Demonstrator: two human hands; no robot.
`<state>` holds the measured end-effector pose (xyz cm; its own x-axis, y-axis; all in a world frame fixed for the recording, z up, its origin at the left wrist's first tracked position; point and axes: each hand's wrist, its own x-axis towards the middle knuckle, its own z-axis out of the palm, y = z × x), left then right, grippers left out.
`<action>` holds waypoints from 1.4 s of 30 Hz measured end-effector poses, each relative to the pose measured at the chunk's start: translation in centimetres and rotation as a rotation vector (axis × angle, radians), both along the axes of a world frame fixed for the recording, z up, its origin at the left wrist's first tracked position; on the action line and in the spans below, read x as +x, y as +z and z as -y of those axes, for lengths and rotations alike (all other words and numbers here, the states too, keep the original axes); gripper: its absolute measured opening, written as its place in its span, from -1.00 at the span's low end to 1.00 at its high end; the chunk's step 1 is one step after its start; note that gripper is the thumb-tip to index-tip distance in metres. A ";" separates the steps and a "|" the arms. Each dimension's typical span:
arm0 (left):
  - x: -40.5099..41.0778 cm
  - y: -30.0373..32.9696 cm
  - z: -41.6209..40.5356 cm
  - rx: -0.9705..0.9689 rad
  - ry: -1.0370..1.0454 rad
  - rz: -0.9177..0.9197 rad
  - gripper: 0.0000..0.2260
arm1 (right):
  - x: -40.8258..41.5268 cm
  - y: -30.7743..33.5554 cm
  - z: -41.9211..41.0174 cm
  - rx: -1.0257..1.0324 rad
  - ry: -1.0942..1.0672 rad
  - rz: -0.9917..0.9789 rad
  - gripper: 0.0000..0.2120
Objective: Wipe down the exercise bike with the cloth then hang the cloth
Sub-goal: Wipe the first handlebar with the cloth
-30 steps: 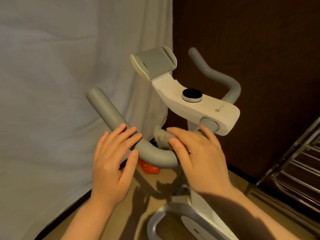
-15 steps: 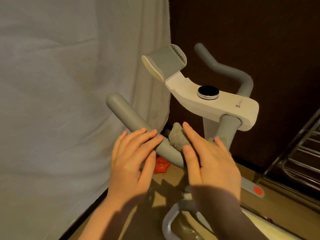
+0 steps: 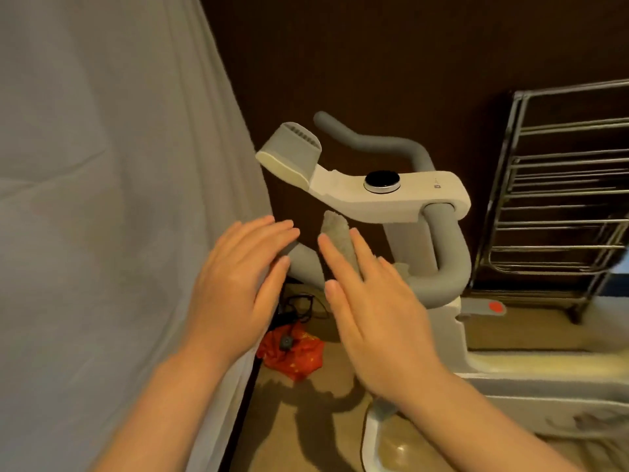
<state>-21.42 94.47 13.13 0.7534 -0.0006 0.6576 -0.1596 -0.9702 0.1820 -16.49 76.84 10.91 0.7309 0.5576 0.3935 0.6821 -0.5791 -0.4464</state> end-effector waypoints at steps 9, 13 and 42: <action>-0.3 -0.2 -1.3 -0.454 -0.201 -0.021 -0.67 | -0.8 0.3 -6.7 0.346 -0.333 0.051 -0.58; -0.5 -0.3 -1.0 -0.624 -0.234 -0.031 -0.67 | -0.2 -0.3 -4.0 0.312 -0.246 0.024 -0.56; -0.5 -0.7 -1.2 -0.811 -0.208 0.026 -0.73 | -0.2 0.0 -5.0 0.272 -0.326 0.064 -0.65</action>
<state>-21.93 95.65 12.47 0.7745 0.3432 0.5313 -0.3350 -0.4899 0.8048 -16.68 81.85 10.92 0.8212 0.1705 0.5446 0.5138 -0.6361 -0.5756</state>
